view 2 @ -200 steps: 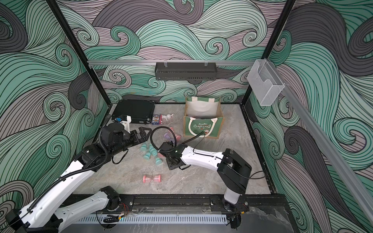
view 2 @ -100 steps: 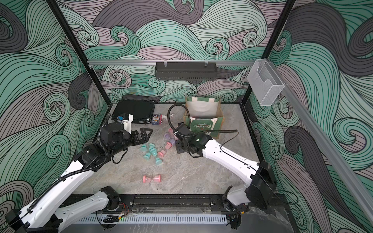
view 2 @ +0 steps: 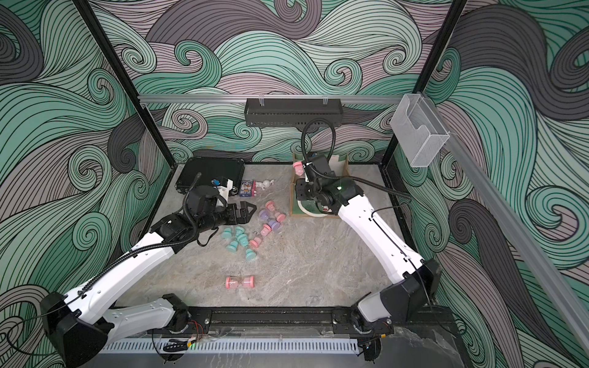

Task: Put the hourglass into the canvas bag
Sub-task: Place the hourglass in the canvas bag.

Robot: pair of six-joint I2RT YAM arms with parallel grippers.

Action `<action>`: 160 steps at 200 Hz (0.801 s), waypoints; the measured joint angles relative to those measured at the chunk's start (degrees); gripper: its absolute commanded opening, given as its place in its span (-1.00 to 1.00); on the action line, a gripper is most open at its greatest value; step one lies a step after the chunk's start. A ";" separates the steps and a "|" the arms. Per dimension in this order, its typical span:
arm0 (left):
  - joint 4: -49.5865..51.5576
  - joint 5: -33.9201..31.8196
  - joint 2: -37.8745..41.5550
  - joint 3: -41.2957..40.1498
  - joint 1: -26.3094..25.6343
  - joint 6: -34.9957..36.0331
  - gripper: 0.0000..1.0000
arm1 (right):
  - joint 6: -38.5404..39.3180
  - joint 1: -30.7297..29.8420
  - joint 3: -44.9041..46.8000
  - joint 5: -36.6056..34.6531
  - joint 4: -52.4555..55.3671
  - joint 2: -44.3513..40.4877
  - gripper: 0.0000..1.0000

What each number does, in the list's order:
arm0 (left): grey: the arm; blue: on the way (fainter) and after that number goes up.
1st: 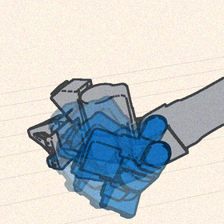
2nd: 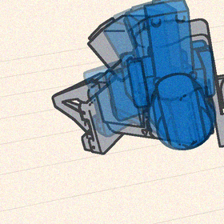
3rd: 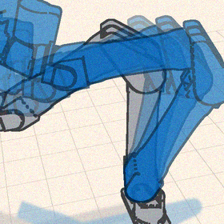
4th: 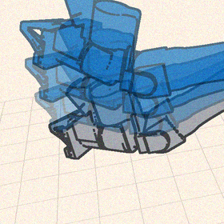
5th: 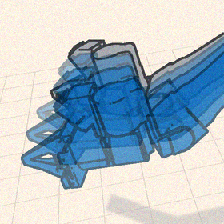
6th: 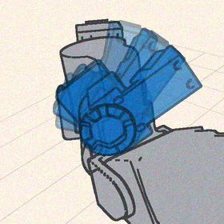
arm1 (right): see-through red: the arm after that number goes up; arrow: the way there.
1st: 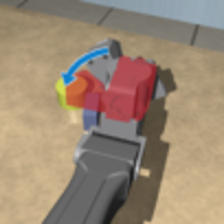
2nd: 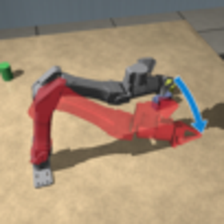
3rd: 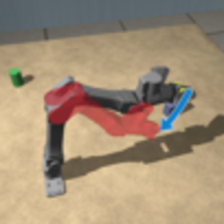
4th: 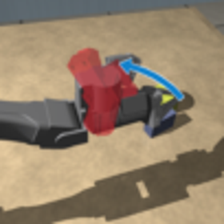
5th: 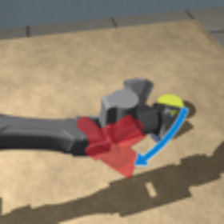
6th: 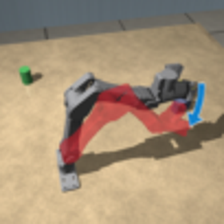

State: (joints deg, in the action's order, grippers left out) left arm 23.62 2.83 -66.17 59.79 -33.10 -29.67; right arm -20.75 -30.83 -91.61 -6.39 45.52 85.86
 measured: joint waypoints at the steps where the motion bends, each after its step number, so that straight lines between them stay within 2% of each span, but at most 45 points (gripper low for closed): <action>1: -0.11 0.11 -0.11 0.00 -0.02 0.04 0.97 | 0.02 0.11 -0.09 0.02 0.00 0.13 -0.57; 89: -6.99 5.01 -7.39 0.04 -3.85 3.78 0.97 | 0.66 10.71 -10.32 4.07 1.51 16.55 -0.58; 160: -9.40 5.18 -10.25 0.46 -5.35 5.27 0.97 | 1.09 12.55 -13.64 4.98 2.27 25.05 -0.58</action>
State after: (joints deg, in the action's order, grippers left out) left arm 14.22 8.01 -76.42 60.25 -38.46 -24.40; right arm -19.66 -18.28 -105.25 -1.41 47.79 110.91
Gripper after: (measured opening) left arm 0.986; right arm 0.437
